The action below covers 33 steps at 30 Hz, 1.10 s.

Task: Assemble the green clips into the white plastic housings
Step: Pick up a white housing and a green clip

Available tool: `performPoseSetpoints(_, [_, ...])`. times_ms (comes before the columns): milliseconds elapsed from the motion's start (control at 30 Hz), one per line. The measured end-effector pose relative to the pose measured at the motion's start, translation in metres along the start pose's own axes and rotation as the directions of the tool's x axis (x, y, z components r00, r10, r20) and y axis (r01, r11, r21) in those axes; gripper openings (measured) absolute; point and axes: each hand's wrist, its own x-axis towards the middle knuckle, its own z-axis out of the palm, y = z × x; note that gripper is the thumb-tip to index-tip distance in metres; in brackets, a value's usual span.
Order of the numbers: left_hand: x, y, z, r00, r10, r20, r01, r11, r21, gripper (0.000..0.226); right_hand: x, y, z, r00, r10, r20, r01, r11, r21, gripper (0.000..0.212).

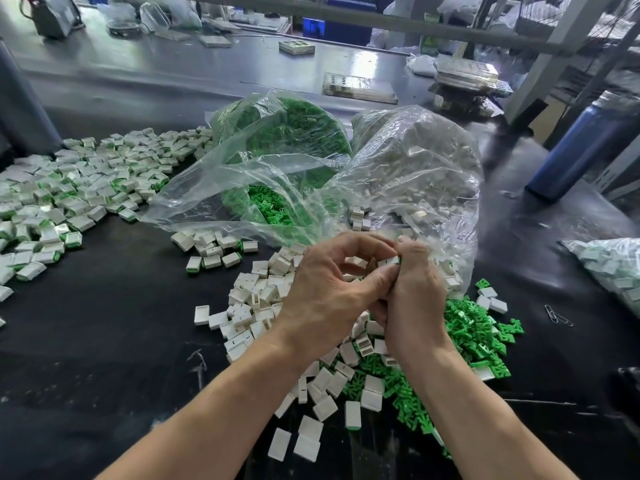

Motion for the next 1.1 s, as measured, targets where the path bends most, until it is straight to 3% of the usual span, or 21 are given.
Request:
performPoseSetpoints(633, [-0.002,0.001,0.002,0.999,0.005,-0.038,-0.006,0.999,-0.042,0.007,0.003,0.005,0.003,1.0,-0.005,-0.014,0.006,0.999,0.052,0.043])
performPoseSetpoints(833, [0.002,-0.002,-0.009,0.998,-0.035,-0.052,0.033,0.999,-0.042,0.011,0.004,0.001,-0.01,0.986,-0.14,0.087,0.16,0.946,-0.282,0.06])
performPoseSetpoints(1100, [0.004,-0.005,-0.026,0.99,0.028,-0.139,-0.007,0.989,0.151,0.013,0.014,-0.008,-0.032,0.914,-0.301,0.271,0.401,0.764,-0.505,0.013])
